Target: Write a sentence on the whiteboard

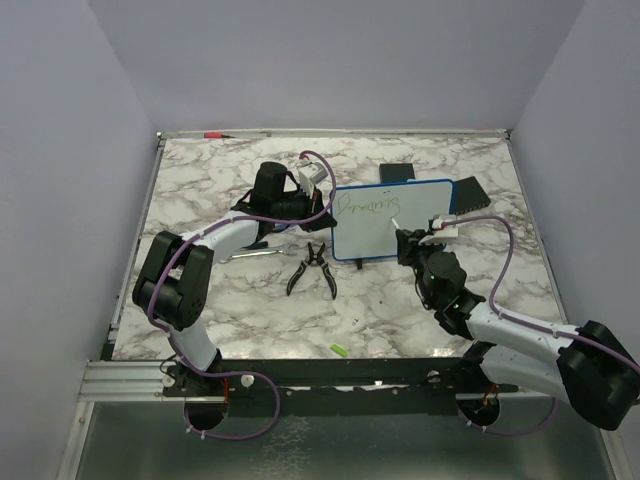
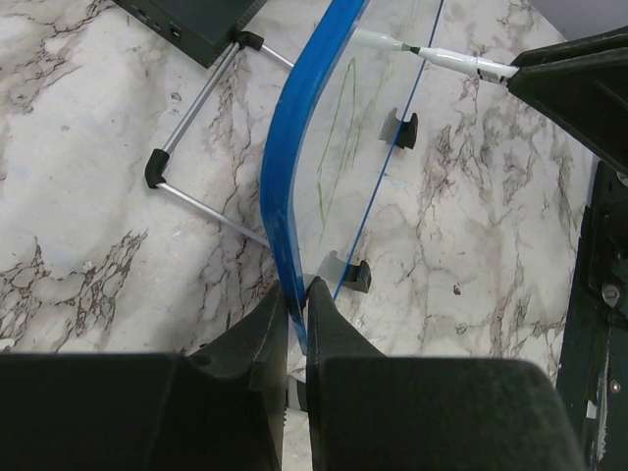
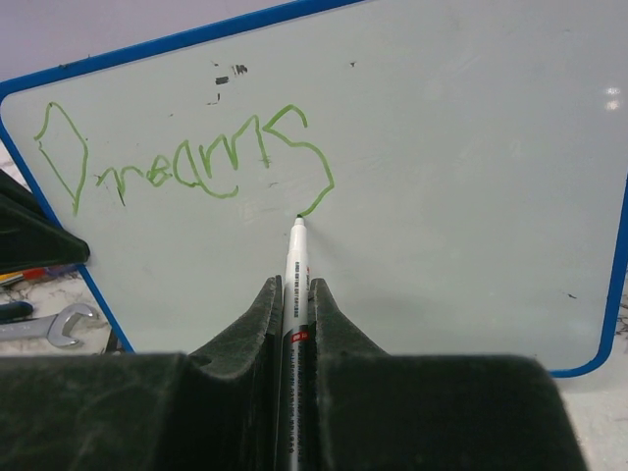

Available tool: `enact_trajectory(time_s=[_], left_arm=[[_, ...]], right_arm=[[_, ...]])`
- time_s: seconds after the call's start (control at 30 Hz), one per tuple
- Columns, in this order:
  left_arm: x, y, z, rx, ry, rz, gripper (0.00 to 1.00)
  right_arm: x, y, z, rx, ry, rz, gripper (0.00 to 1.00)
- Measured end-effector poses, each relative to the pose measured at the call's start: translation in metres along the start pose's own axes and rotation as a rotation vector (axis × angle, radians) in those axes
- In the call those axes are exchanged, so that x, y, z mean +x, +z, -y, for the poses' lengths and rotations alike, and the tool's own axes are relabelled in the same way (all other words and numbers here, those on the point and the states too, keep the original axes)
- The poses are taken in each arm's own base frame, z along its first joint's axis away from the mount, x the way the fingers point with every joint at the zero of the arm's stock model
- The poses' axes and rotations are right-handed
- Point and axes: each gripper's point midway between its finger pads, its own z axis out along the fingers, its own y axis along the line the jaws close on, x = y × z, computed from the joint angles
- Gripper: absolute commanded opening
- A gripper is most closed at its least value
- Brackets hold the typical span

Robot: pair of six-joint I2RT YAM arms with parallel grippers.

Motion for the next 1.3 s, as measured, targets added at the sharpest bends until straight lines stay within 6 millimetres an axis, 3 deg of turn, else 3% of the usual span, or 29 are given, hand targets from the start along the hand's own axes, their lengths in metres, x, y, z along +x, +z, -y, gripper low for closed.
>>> enact_trajectory(time_s=[0.37,0.8,1.07,1.3], left_arm=[[0.000,0.000,0.001,-0.001,0.000,-0.002,0.00],[0.001,0.001,0.002,0.001,0.001,-0.004,0.00],[0.001,0.000,0.003,0.000,0.002,-0.005,0.00],[0.001,0.001,0.003,-0.001,0.002,-0.006,0.00]], right_arm=[[-0.007,-0.003,-0.001,-0.007,0.007,0.011,0.01],[-0.057,-0.026,0.012,0.006,0.047,0.132,0.01],[-0.056,-0.017,0.038,0.064,0.023,0.128,0.01],[-0.051,-0.010,0.039,0.038,0.009,0.107,0.01]])
